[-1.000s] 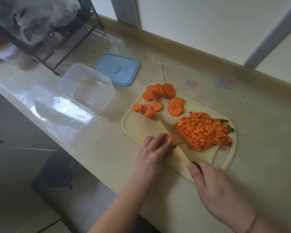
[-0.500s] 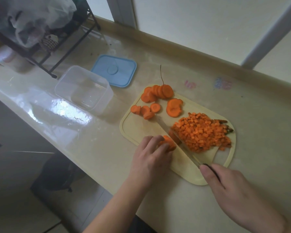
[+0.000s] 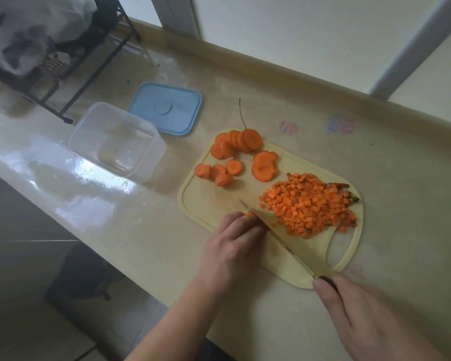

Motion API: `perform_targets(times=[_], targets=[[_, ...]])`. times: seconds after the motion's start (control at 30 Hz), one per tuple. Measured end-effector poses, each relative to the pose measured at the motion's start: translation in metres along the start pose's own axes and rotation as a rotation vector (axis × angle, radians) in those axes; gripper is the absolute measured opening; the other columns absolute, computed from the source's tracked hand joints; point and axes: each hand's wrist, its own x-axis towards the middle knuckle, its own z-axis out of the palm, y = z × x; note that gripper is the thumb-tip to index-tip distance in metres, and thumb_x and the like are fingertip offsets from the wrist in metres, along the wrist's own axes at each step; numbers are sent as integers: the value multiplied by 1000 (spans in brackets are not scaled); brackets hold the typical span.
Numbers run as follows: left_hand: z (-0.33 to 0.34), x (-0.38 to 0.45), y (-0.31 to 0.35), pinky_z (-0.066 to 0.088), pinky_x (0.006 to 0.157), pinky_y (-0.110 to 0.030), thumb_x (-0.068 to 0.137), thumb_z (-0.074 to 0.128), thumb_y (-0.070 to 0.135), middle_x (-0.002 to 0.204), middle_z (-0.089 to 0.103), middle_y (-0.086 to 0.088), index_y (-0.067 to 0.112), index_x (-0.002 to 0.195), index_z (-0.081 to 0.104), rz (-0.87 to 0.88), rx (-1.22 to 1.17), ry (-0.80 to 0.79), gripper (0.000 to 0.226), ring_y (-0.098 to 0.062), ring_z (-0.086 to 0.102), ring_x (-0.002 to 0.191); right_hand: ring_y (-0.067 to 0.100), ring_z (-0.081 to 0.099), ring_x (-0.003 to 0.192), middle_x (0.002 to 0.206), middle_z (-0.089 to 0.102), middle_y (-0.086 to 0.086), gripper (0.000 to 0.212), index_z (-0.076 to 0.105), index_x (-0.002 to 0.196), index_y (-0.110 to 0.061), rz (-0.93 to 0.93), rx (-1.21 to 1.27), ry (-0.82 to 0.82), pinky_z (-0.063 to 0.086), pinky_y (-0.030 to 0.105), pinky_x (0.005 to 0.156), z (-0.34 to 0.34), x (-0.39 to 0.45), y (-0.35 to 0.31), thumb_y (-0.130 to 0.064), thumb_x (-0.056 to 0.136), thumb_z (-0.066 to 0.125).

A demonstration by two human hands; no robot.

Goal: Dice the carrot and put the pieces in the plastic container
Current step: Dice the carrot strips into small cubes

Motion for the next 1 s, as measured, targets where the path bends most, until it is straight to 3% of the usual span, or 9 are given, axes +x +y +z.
perform_targets(times=[0.13,0.23,0.4,0.47,0.57,0.63,0.77,1.0], targets=[[4,-2,0,54,89,-37,85,79,0,114,70,-10,3,108,77,-25,-1,23,23,-31,65,106,11,54,65,68,56,0,66,46,80,-24,-49,-27,-20,40,26,60,4,16,-23,-70,83,-1],[3,-2,2,55,87,-37,91,75,6,109,70,-10,2,103,77,-22,1,45,14,-30,64,103,16,58,67,62,53,-5,55,45,76,-25,-123,-18,68,37,32,56,6,34,-28,-64,89,9],[1,-1,5,55,88,-38,92,74,8,104,69,-11,2,100,77,-29,8,51,11,-31,64,100,13,54,55,52,54,-1,65,49,67,-21,-107,55,120,40,37,53,3,33,-9,-72,86,12],[0,-2,4,55,88,-39,89,78,5,105,69,-12,2,101,77,-42,-2,50,13,-31,65,101,12,56,58,58,58,1,68,51,67,-18,-88,80,122,38,36,53,1,30,-8,-73,85,15],[-3,-3,3,55,90,-38,87,79,4,106,69,-12,1,101,77,-25,-19,45,13,-30,65,103,8,56,61,75,63,-11,68,50,68,-18,-89,99,88,38,34,55,-4,25,-11,-74,84,15],[-4,-3,2,54,90,-36,87,78,2,105,69,-11,1,99,76,-19,-30,40,12,-29,64,102,8,56,61,75,62,-13,67,50,69,-19,-99,97,59,39,33,58,-4,19,-12,-75,82,15],[-3,-4,0,53,88,-35,88,76,1,105,70,-11,1,98,76,-10,-31,2,10,-30,63,102,9,56,67,64,59,-1,74,51,71,-20,-84,58,60,42,34,60,1,9,-10,-80,78,8],[-3,-3,-3,54,90,-34,94,68,7,111,71,-8,4,102,77,-14,-48,-2,12,-29,64,106,10,59,66,66,61,0,94,51,79,-23,-14,4,-22,46,29,62,0,1,-5,-89,64,-14]])
